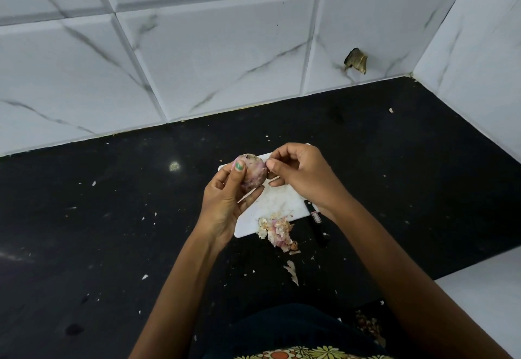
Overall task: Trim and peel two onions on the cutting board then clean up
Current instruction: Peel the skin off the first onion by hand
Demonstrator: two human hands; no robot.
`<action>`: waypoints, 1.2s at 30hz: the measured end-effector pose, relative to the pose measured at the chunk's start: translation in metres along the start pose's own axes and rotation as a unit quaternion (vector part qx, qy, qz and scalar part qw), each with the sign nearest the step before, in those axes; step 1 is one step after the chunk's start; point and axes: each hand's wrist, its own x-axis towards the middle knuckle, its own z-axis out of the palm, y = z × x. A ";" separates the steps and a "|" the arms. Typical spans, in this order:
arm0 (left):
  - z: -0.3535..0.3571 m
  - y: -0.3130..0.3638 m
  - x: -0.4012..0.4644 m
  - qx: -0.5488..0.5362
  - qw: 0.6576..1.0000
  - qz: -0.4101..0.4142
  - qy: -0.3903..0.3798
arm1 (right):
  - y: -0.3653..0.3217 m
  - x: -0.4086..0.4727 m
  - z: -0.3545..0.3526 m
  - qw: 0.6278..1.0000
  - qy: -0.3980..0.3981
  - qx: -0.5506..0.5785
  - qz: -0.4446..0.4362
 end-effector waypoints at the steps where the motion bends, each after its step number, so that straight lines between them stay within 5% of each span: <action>1: 0.000 0.000 0.000 0.000 1.000 0.001 0.001 | 0.000 0.000 0.000 1.000 -0.007 0.022 0.016; 11: -0.002 -0.002 0.001 0.028 0.999 0.020 0.006 | 0.004 0.002 0.001 0.999 -0.040 0.013 0.034; 19: 0.003 0.003 0.000 -0.010 0.999 -0.042 -0.013 | 0.015 0.009 0.009 0.990 0.017 0.114 0.082; 23: 0.004 0.004 -0.004 -0.065 0.994 -0.085 -0.004 | 0.037 0.014 0.003 0.991 0.101 0.015 0.091; 30: 0.001 0.004 -0.005 -0.129 0.984 -0.119 -0.005 | 0.057 0.008 0.000 0.980 0.011 -0.178 0.084; 36: -0.001 0.003 -0.003 -0.142 0.983 -0.118 -0.015 | 0.042 0.007 -0.001 0.990 0.023 -0.138 0.016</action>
